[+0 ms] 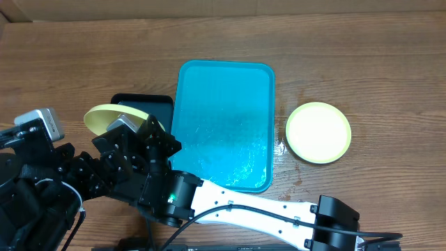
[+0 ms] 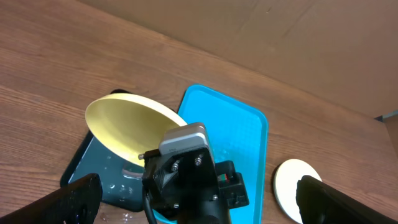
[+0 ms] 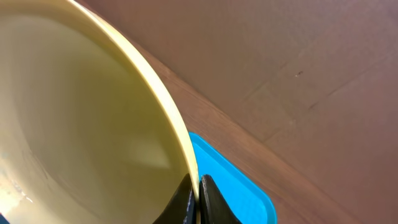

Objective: Clean dirty plates on tray and stack at the side
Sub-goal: 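Lift the yellow plate with the right gripper and tilt it over the black tray, then move the yellow plate right and stack it on the plate stack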

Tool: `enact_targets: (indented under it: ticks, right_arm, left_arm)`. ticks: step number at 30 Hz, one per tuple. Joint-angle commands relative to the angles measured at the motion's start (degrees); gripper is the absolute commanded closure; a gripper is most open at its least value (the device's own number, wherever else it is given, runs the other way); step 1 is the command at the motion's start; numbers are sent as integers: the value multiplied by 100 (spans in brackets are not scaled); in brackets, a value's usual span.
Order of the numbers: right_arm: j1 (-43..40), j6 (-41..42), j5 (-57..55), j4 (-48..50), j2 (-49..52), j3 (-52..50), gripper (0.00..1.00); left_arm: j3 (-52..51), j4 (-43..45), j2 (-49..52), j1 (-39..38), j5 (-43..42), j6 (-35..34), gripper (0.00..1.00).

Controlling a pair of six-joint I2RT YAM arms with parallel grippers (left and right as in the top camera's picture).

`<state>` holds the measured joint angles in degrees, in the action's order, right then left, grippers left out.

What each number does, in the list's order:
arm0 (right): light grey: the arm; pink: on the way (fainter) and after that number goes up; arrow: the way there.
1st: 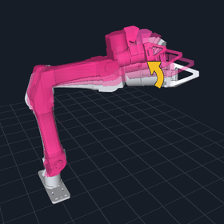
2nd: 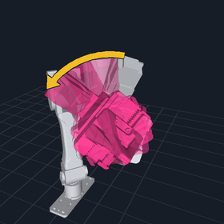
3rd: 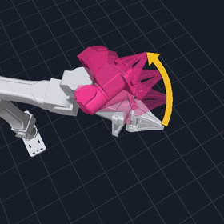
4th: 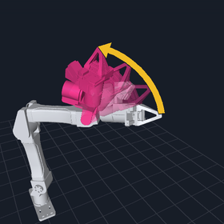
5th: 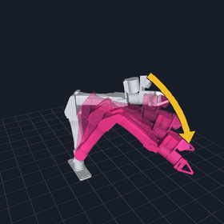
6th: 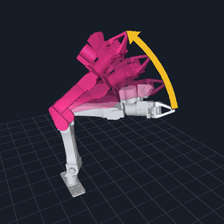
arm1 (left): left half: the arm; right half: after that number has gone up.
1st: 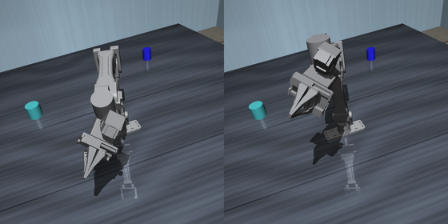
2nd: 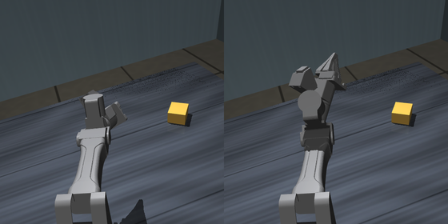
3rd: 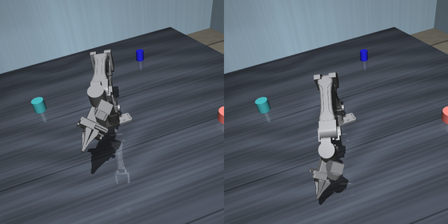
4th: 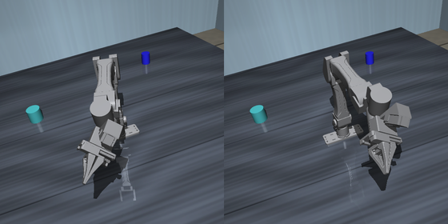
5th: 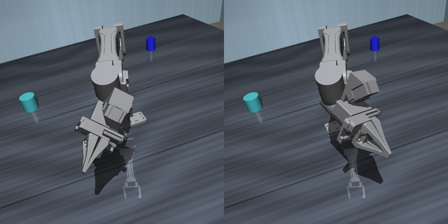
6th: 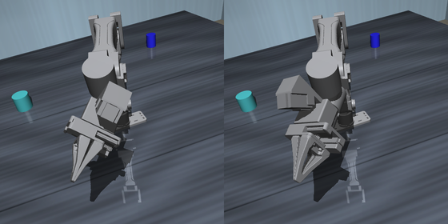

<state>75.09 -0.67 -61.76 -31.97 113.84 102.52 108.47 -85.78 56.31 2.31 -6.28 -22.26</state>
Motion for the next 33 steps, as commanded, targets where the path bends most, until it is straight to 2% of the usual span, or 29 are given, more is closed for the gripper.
enact_targets:
  ticks: [1, 3, 5, 7, 10, 12, 18, 20, 24, 28, 30, 33]
  right_arm:
    - [4, 31, -120, 79, -68, 31, 96]
    - [-96, 308, -116, 66, -68, 31, 96]
    - [-334, 1025, 39, -105, -68, 31, 96]
    - [-708, 1838, 654, -433, -68, 31, 96]
    - [-1499, 2933, 2238, -977, -68, 31, 96]
    - [-2087, 3375, 3657, -1207, -107, 33, 96]
    - [-4216, 3453, 8620, -1362, -476, 33, 96]
    - [-4918, 3451, 9276, -1672, -625, 33, 96]
    - [-6284, 3073, 9042, -3080, -787, 33, 96]
    - [-7311, 2824, 7746, -4686, -758, -61, 96]
    - [-7652, 2826, 7049, -5121, -758, -278, 96]
    - [-7941, 2826, 6428, -5204, -758, -778, 96]
  left_arm:
    - [0, 9, 20, 2, -79, 87, 0]
    - [0, 9, 20, 2, -79, 87, 0]
    - [0, 9, 20, 2, -79, 87, 0]
    - [0, 9, 20, 2, -79, 87, 0]
    - [0, 9, 20, 2, -79, 87, 0]
    - [0, 9, 20, 2, -79, 87, 0]
    - [0, 9, 20, 2, -79, 87, 0]
    - [0, 9, 20, 2, -79, 87, 0]
    - [0, 9, 20, 2, -79, 87, 0]
    - [0, 9, 20, 2, -79, 87, 0]
    - [0, 11, 20, 2, -79, 87, 0]
    - [0, 9, 20, 2, -79, 87, 0]
